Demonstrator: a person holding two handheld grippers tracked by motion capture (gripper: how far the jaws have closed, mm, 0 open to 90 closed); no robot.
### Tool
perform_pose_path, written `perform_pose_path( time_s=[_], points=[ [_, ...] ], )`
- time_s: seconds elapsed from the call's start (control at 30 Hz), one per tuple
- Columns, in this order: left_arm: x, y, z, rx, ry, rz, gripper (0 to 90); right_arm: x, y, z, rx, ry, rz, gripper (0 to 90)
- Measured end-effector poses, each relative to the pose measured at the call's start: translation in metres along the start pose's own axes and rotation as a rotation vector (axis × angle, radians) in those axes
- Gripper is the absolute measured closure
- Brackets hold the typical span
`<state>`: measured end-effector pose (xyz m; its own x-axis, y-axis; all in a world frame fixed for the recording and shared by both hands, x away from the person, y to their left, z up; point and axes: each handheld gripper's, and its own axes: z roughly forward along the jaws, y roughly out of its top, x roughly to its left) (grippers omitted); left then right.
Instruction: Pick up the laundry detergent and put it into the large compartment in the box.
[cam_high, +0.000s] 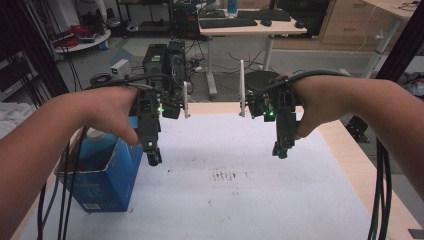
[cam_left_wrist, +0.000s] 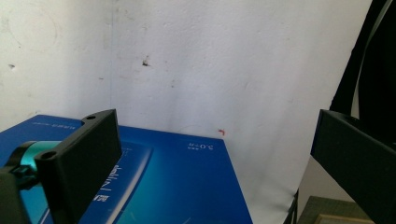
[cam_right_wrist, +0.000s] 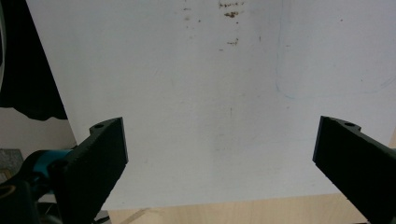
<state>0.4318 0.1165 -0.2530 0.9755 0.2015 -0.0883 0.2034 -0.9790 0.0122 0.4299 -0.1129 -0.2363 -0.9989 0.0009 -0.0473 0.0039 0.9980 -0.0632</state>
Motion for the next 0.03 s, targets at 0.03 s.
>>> perform_pose_path(
  time_s=[0.03],
  points=[
    [0.0009,0.0000,0.0004,0.000,-0.001,-0.002,1.7,-0.0002,0.0000,0.0001,0.000,0.000,-0.002,2.1]
  ],
)
